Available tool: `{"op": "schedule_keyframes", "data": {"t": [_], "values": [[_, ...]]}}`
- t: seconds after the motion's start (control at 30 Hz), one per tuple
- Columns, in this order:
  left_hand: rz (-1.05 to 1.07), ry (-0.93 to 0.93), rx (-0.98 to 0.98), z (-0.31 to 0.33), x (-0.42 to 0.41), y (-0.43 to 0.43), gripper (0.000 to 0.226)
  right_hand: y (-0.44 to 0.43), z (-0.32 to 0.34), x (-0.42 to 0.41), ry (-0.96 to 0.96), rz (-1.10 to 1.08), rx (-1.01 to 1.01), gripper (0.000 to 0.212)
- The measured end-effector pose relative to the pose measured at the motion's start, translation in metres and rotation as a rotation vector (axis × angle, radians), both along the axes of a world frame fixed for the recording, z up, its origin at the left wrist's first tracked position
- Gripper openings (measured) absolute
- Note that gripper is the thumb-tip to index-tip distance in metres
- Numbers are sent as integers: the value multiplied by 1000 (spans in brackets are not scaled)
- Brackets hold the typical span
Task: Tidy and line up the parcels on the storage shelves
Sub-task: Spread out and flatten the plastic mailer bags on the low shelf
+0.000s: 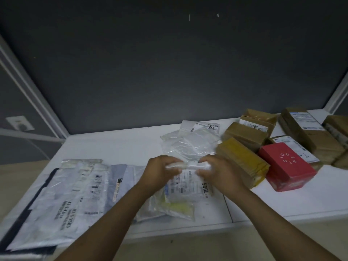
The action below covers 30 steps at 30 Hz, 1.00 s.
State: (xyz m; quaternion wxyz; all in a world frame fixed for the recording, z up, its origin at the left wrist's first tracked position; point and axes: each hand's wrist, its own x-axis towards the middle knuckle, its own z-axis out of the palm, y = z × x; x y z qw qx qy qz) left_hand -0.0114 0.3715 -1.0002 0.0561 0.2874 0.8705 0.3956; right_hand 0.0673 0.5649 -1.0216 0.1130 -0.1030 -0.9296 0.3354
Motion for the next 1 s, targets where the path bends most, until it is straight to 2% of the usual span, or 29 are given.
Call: {"op": "schedule_keyframes", "data": {"t": [0.03, 0.13, 0.17, 0.27, 0.33, 0.4, 0.53, 0.57, 0.63, 0.67, 0.7, 0.77, 0.9, 1.0], "values": [[73, -43, 71, 0, 0, 3, 34, 1, -3, -1, 0, -41, -88, 10], [239, -175, 193, -9, -3, 5, 67, 6, -10, 1, -15, -262, -451, 11], [241, -190, 135, -16, -5, 3, 71, 8, -15, 3, -43, -346, -557, 13], [129, -139, -267, -41, -7, -9, 73, 6, -34, 13, -117, -525, -820, 14], [63, -127, -454, -55, -5, -18, 77, 2, -43, 17, -141, -577, -965, 9], [13, -60, -573, -63, -4, -21, 75, -1, -47, 22, -189, -563, -1006, 4], [-36, 52, -659, -70, -3, -18, 65, -5, -54, 31, -362, -380, -776, 29], [-48, 66, -684, -70, -2, -18, 63, -6, -54, 33, -422, -322, -626, 36], [-60, 85, -718, -72, 0, -17, 60, -6, -53, 35, -542, -187, -93, 57], [-62, 98, -730, -73, 0, -16, 60, -6, -54, 35, -549, -131, 161, 67], [-61, 109, -745, -73, 1, -15, 60, -5, -54, 33, -523, -83, 314, 71], [-55, 124, -776, -72, 2, -14, 63, -2, -57, 30, -473, 51, 383, 74], [-25, 140, -844, -69, 5, -15, 60, 4, -62, 25, -514, 387, 298, 69], [78, 124, -772, -66, 1, -10, 46, 7, -68, 23, -393, 450, 340, 63]]}}
